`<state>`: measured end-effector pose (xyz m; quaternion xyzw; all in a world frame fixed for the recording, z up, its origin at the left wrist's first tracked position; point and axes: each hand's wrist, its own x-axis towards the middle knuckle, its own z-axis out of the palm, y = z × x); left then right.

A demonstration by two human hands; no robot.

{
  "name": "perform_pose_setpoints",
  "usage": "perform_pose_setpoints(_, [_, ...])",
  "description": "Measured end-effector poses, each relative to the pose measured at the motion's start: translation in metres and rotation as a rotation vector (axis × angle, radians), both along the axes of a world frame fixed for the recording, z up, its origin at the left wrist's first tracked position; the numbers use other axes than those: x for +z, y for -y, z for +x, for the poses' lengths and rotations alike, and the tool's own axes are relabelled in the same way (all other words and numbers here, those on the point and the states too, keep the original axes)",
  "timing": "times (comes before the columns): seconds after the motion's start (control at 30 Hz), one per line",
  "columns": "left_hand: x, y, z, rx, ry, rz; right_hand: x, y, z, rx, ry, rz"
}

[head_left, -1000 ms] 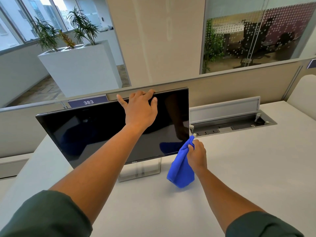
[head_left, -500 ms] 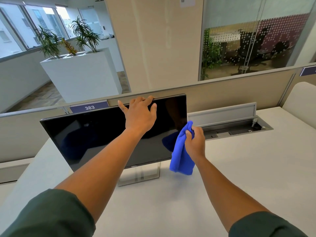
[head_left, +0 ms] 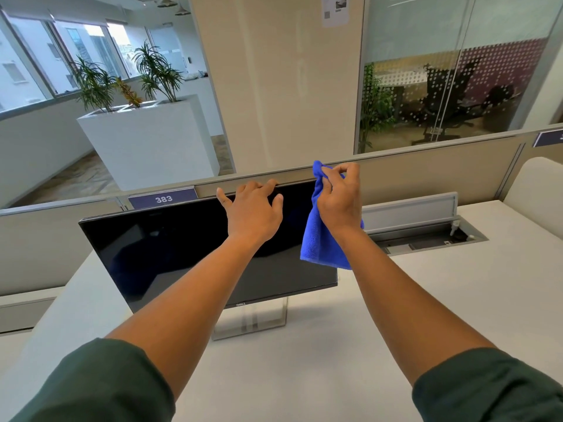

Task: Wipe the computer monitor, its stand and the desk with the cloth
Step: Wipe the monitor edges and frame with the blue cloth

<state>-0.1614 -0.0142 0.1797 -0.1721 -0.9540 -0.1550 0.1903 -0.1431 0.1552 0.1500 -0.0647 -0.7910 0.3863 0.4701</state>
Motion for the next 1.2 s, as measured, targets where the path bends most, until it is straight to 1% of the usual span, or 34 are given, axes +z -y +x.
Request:
perform_pose_setpoints(0.17, [-0.001, -0.002, -0.001, 0.013, 0.003, 0.001, 0.015, 0.009, -0.002, -0.037, 0.191, 0.226])
perform_pose_setpoints(0.37, [0.000, 0.004, -0.002, -0.027, 0.029, -0.022, 0.031, 0.018, -0.006, 0.046, 0.377, 0.368])
perform_pose_setpoints(0.5, [0.002, 0.011, -0.001, -0.054, 0.046, -0.027, 0.039, 0.033, -0.005, 0.117, 0.398, 0.387])
perform_pose_setpoints(0.7, [0.009, 0.043, -0.005, -0.020, 0.093, -0.022, 0.052, 0.060, -0.009, 0.143, 0.490, 0.507])
perform_pose_setpoints(0.9, [0.008, 0.098, -0.010, 0.058, 0.062, -0.015, 0.059, 0.095, -0.016, 0.181, 0.547, 0.557])
perform_pose_setpoints(1.03, [-0.002, 0.142, -0.012, 0.169, 0.037, -0.027, 0.062, 0.126, -0.025, 0.200, 0.585, 0.583])
perform_pose_setpoints(1.1, [-0.006, 0.165, -0.012, 0.213, 0.039, 0.001, 0.063, 0.145, -0.030, 0.220, 0.591, 0.594])
perform_pose_setpoints(1.2, [-0.009, 0.198, -0.012, 0.239, 0.033, 0.103, 0.066, 0.174, -0.036, 0.245, 0.592, 0.603])
